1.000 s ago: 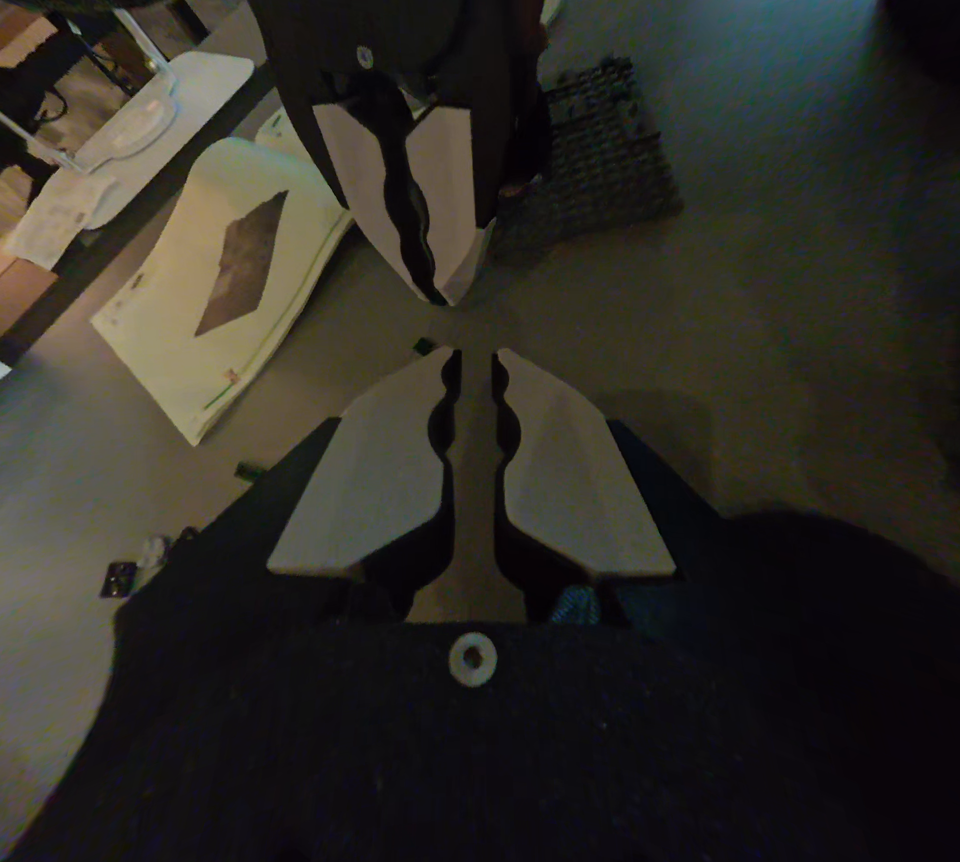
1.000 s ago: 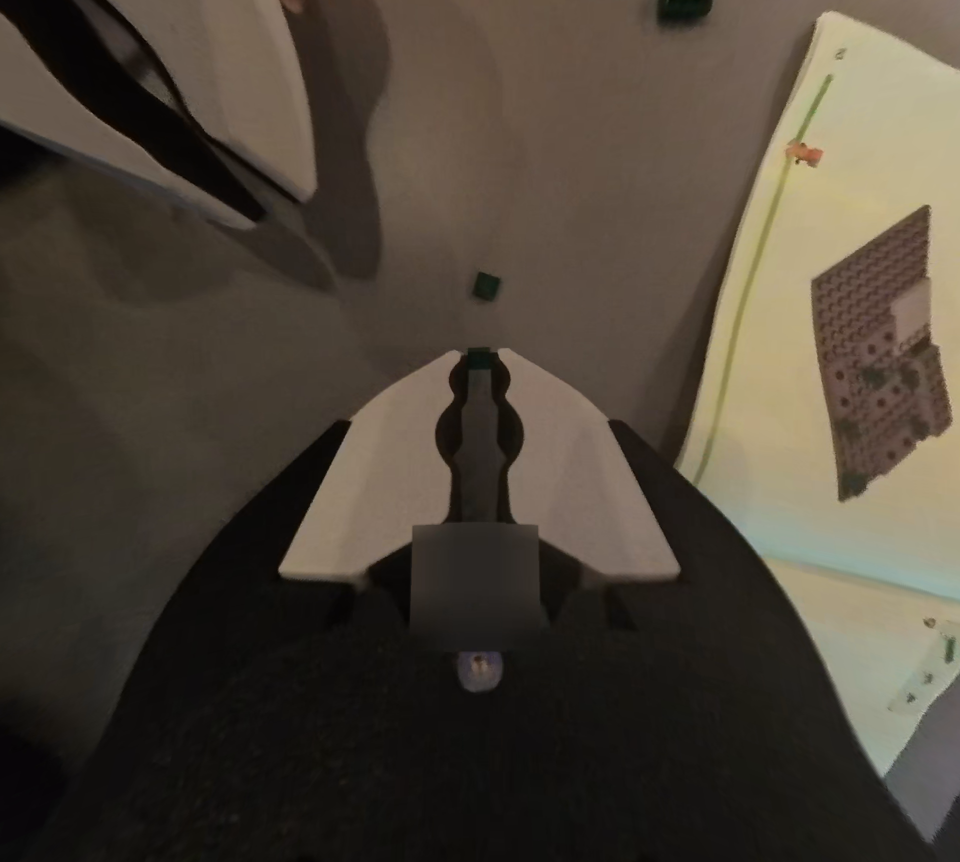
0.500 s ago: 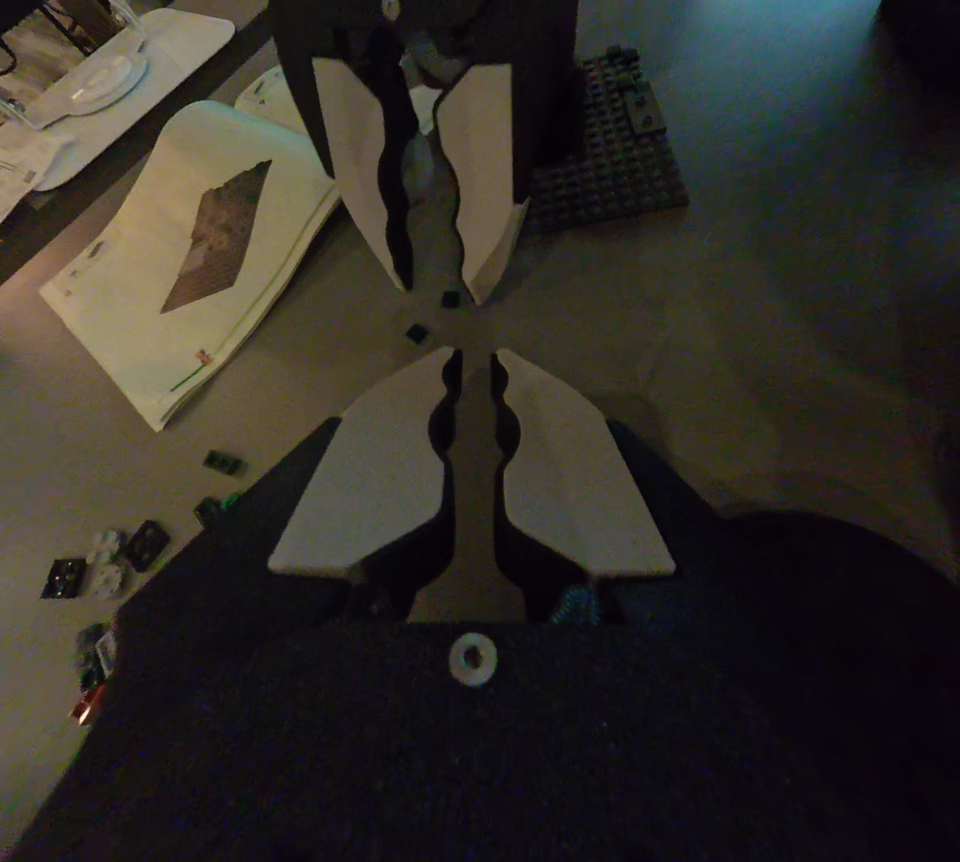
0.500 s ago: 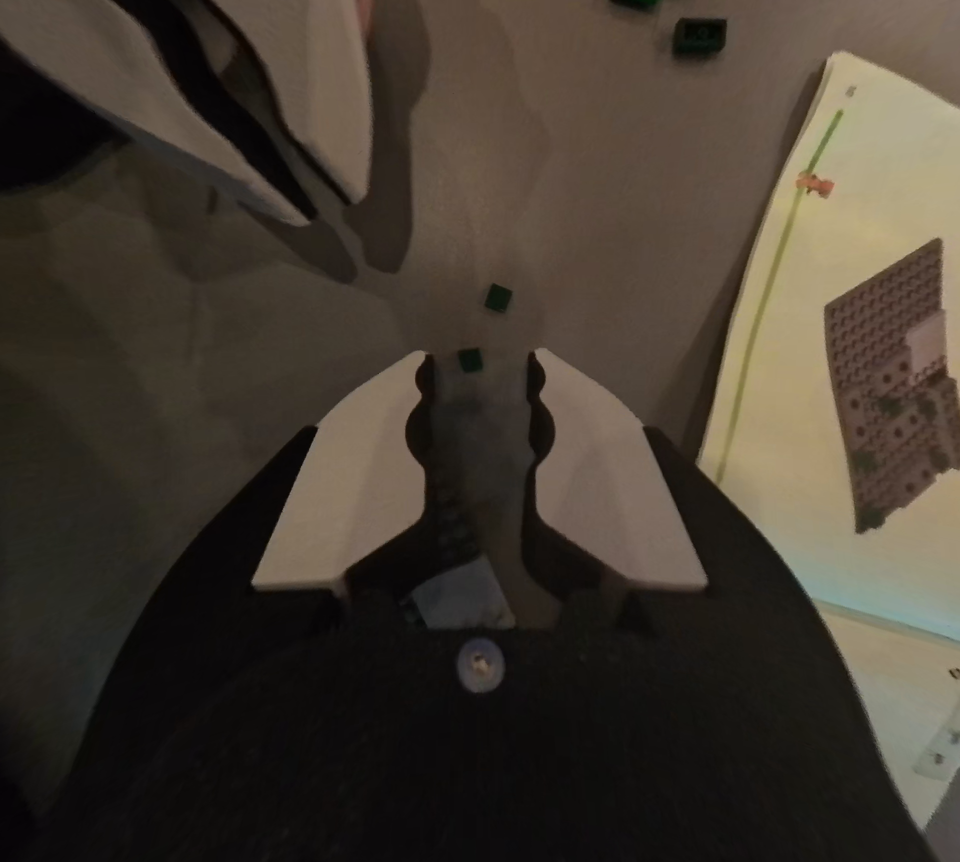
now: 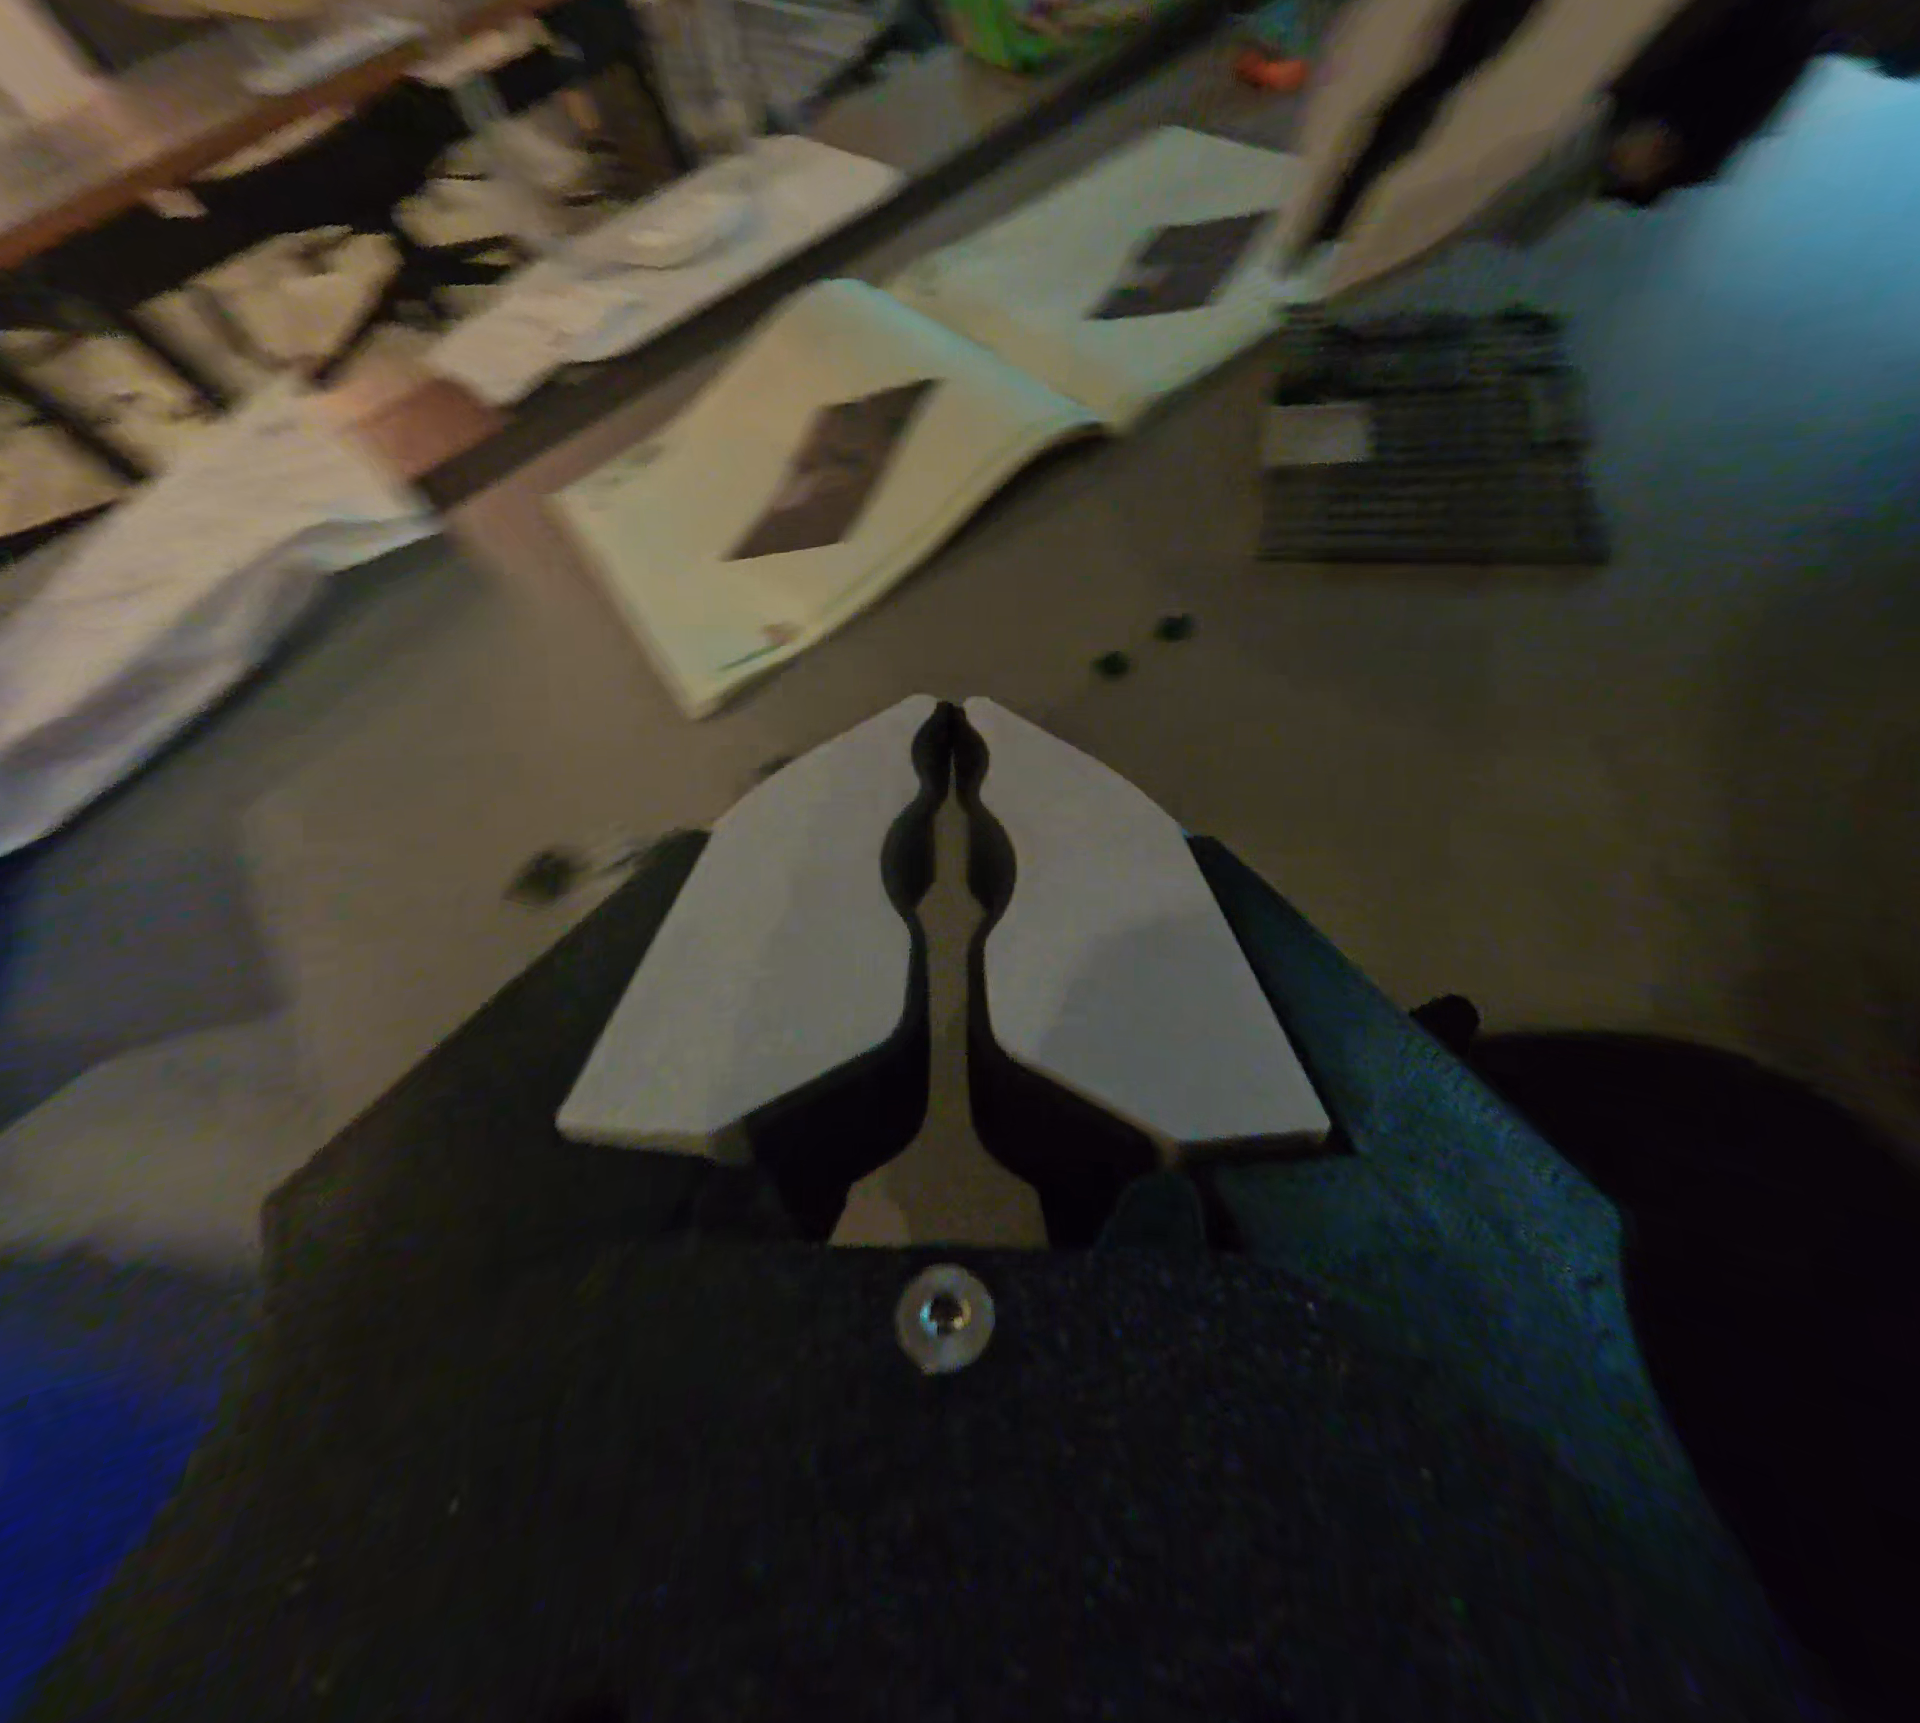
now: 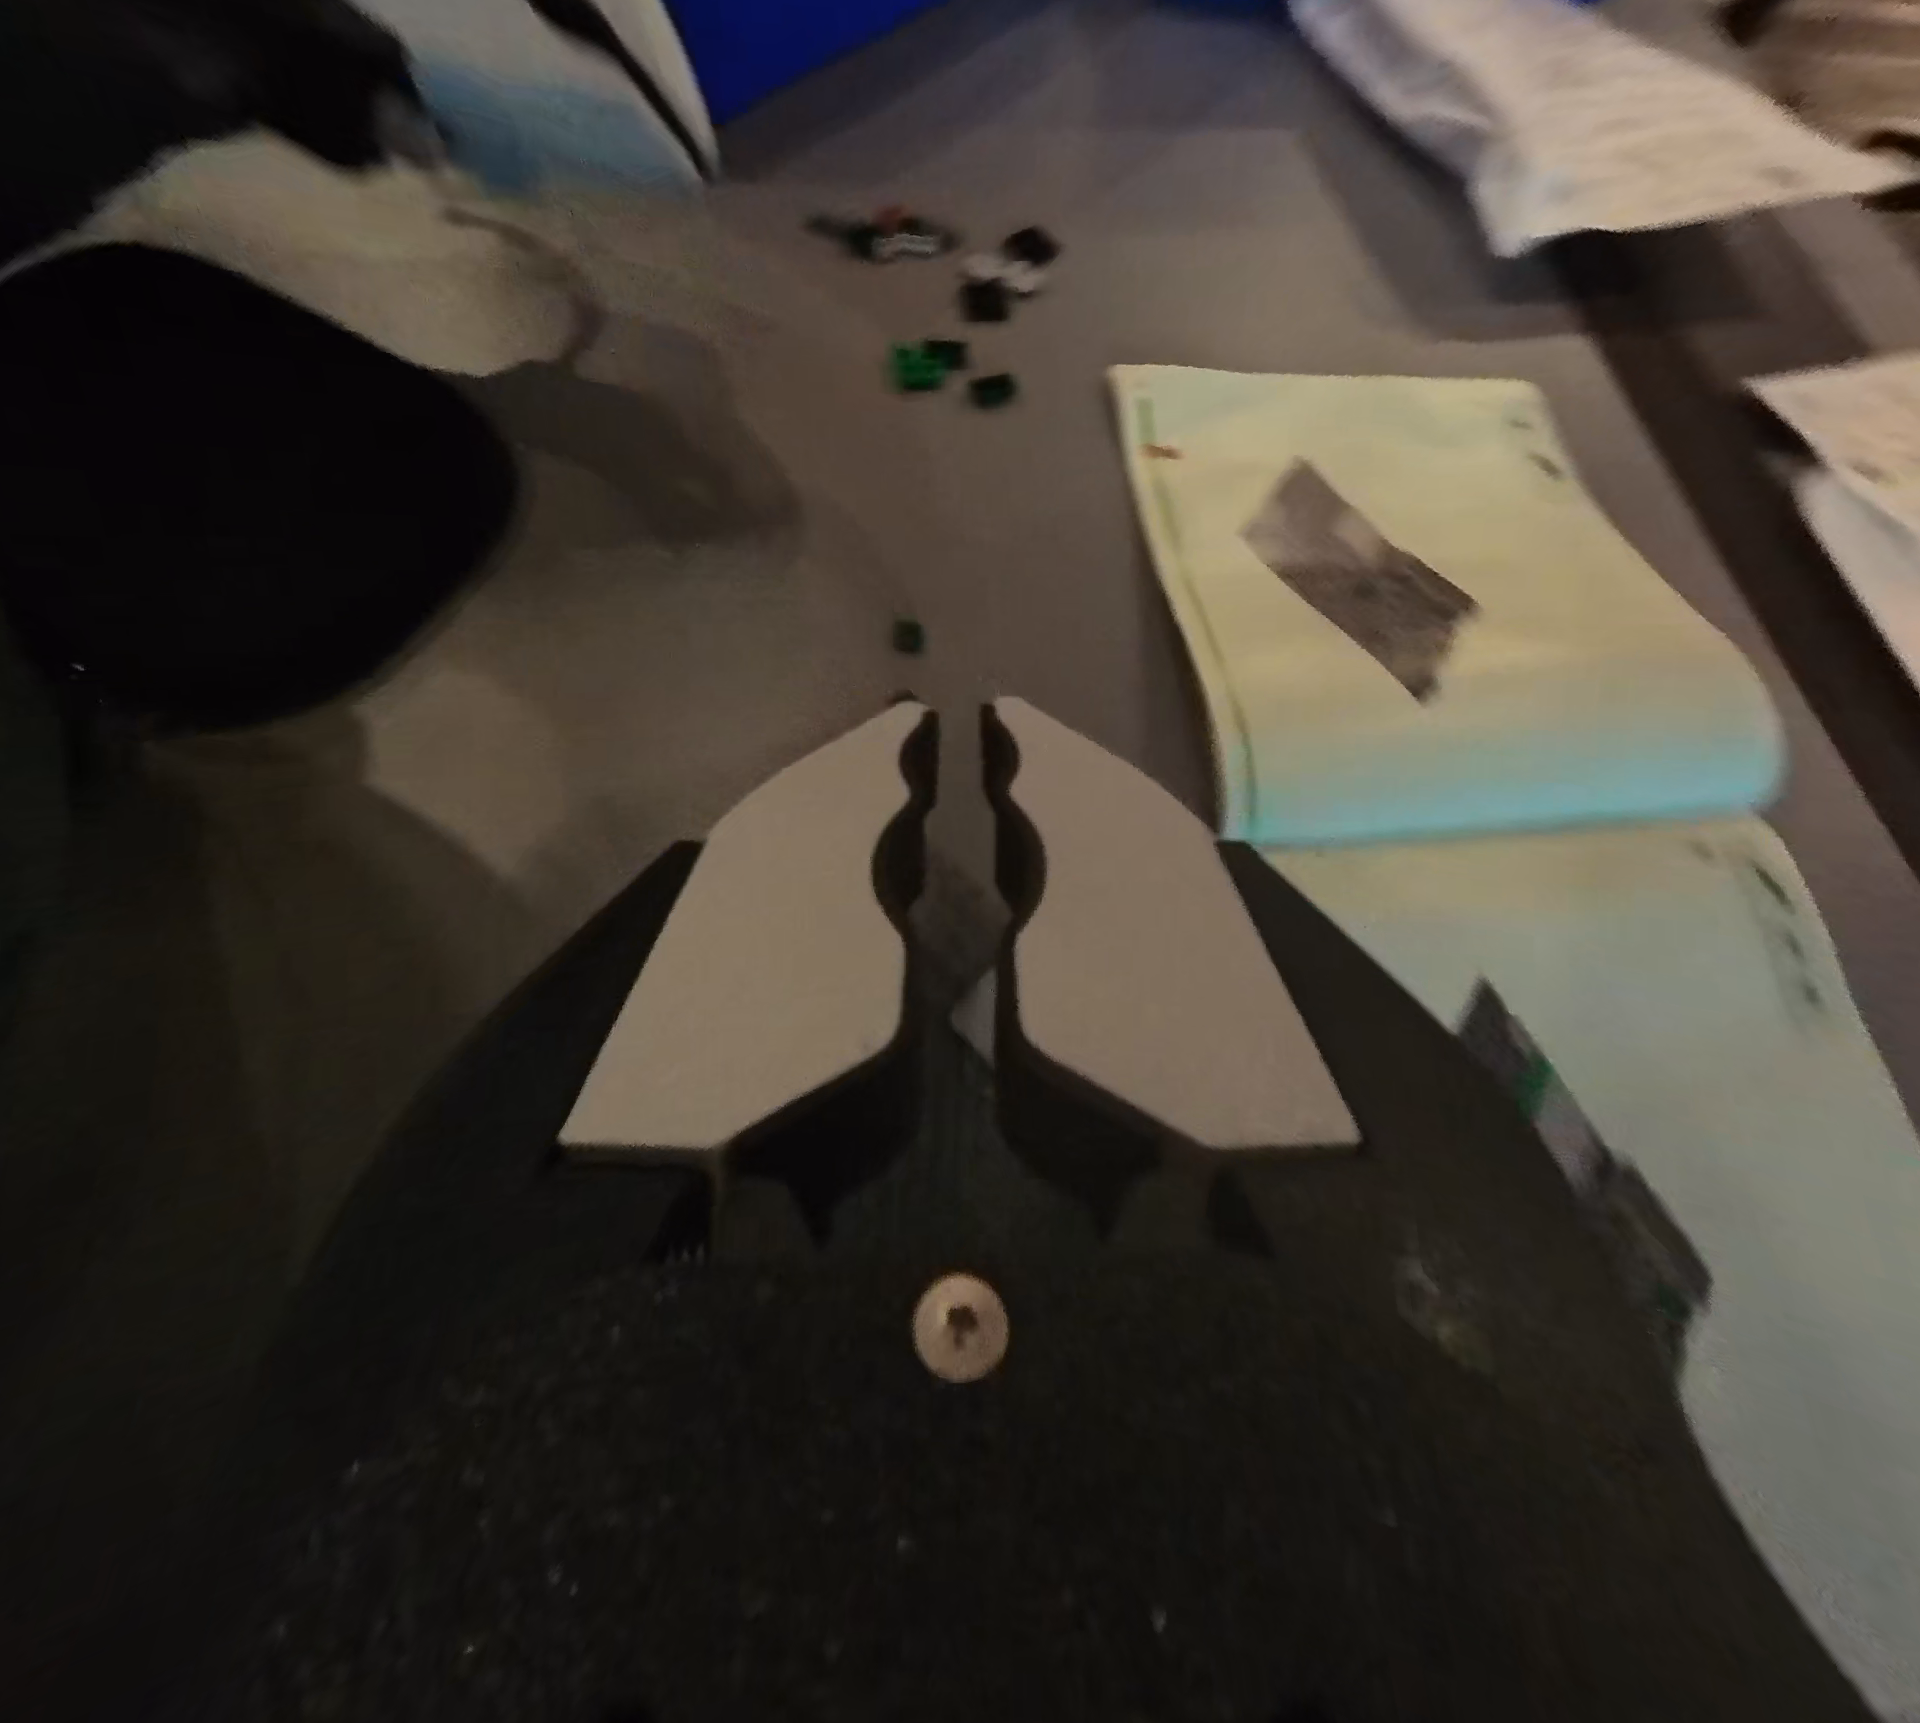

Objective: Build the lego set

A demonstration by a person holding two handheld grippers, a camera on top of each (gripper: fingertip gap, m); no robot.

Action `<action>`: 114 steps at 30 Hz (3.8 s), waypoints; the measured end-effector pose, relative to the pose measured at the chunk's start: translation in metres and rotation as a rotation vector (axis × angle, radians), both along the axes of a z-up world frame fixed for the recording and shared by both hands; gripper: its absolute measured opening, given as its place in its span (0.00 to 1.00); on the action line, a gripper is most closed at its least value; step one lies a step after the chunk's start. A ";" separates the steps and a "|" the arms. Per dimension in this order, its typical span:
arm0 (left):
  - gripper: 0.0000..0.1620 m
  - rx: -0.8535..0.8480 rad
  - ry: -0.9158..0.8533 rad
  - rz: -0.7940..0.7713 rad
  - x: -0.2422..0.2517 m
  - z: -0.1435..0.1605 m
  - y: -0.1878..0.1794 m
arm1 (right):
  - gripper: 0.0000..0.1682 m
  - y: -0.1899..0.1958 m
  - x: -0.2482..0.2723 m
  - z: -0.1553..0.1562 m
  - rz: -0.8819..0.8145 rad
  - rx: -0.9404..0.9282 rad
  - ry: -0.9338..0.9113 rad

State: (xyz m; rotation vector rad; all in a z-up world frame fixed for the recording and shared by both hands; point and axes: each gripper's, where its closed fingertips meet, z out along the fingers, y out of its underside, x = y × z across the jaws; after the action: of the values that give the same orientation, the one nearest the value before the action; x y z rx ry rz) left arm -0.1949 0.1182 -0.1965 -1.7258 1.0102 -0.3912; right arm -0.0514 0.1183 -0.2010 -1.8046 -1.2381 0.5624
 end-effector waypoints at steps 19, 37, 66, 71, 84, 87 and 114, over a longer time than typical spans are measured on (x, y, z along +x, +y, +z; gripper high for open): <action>0.00 -0.032 -0.028 0.508 -0.182 -0.022 0.004 | 0.00 0.030 0.079 0.003 -0.461 0.147 0.187; 0.24 -0.200 0.253 0.379 -0.207 -0.025 0.013 | 0.00 0.017 0.093 0.003 -0.396 0.182 0.115; 0.19 -0.326 0.778 0.165 -0.140 -0.082 -0.029 | 0.00 -0.002 0.097 0.006 -0.344 0.171 0.153; 0.19 -0.262 0.485 0.175 -0.121 -0.034 -0.028 | 0.00 -0.004 0.099 0.010 -0.344 0.181 0.170; 0.04 -0.258 0.092 0.590 -0.243 0.039 0.076 | 0.00 -0.011 0.094 0.022 -0.314 0.204 0.192; 0.04 -0.355 0.119 0.603 -0.254 0.019 0.110 | 0.00 -0.013 0.092 0.022 -0.305 0.205 0.189; 0.06 -0.374 0.784 0.427 -0.255 -0.059 0.157 | 0.00 0.004 0.139 -0.001 -0.586 0.095 0.114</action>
State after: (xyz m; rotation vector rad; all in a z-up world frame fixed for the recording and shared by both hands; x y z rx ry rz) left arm -0.4499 0.2747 -0.2555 -2.4502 1.0966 0.4422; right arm 0.0877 0.1224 -0.2022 -1.9057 -0.5988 0.2604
